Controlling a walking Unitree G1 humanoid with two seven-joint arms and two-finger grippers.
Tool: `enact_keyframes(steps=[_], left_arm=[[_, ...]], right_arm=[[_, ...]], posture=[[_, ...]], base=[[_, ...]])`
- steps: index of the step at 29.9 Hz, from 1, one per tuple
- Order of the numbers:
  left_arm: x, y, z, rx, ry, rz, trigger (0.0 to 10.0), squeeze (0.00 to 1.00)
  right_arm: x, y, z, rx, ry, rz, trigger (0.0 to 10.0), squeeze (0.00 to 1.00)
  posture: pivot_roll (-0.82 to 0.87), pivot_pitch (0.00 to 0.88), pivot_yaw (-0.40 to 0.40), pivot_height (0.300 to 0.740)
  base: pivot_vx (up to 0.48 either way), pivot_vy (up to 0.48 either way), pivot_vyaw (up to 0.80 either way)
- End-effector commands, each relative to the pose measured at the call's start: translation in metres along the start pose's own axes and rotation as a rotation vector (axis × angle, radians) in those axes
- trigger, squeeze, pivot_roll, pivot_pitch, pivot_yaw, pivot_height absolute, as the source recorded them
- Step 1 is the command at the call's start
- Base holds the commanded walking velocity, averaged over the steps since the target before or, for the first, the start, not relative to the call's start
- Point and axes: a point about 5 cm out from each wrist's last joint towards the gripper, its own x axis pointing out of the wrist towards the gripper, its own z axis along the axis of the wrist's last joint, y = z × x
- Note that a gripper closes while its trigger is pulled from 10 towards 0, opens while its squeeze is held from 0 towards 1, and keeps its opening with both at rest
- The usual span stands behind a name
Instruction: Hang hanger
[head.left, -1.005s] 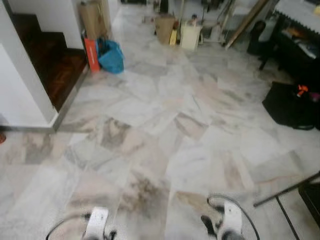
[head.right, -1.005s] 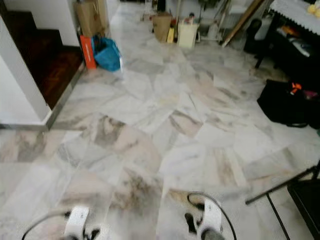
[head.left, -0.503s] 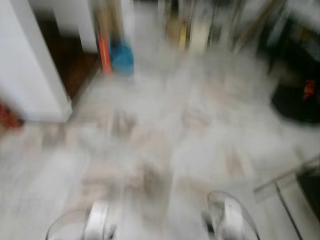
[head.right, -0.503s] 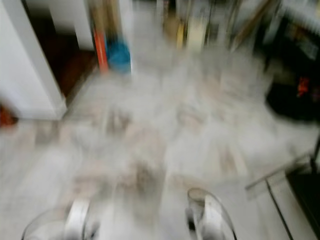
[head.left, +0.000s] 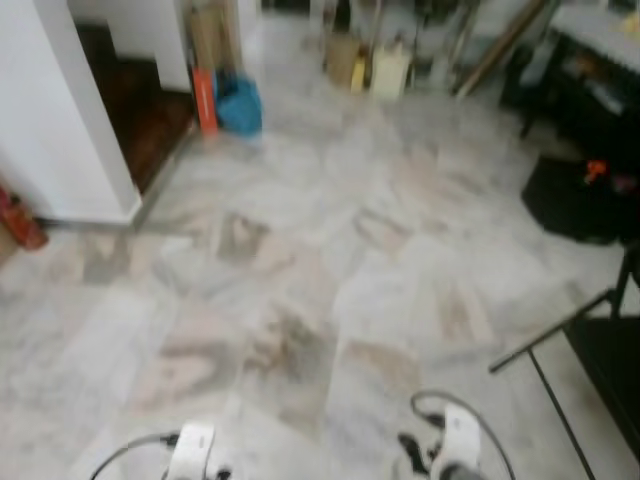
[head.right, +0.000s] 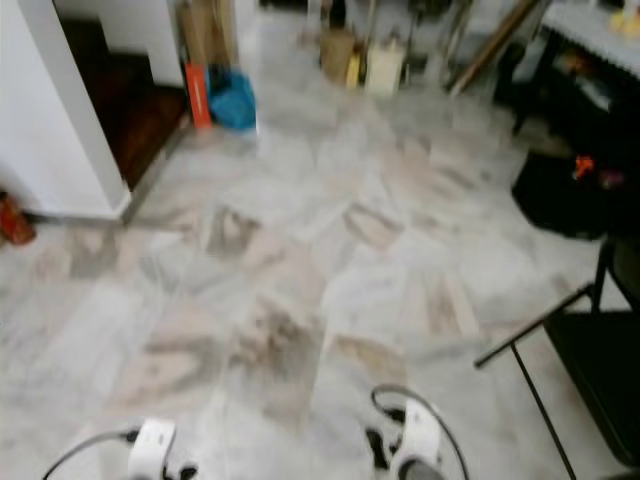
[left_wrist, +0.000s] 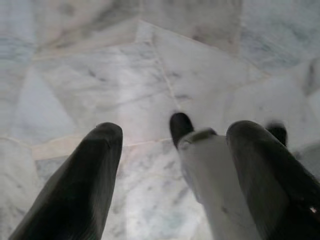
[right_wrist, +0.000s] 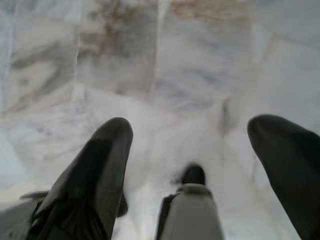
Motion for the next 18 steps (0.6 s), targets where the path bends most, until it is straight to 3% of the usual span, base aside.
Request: enact_keyframes(steps=[1,18], left_arm=[[-0.0003,-0.0053,-0.005,-0.007,0.022,-0.013,10.0,0.0],[-0.0007,-0.006,-0.007,-0.012,0.028,-0.013,10.0,0.0]], right_arm=[[-0.0012,-0.0101,0.0038,-0.005,-0.009,-0.03,10.0,0.0],[-0.0014,-0.0114,0.0039,-0.003,-0.008,-0.03,10.0,0.0]], posture=[[0.02,0.0,-0.045,0.74],[0.02,0.0,-0.047,0.74]], base=[[-0.274,0.0,0.0],[-0.275,0.0,0.0]])
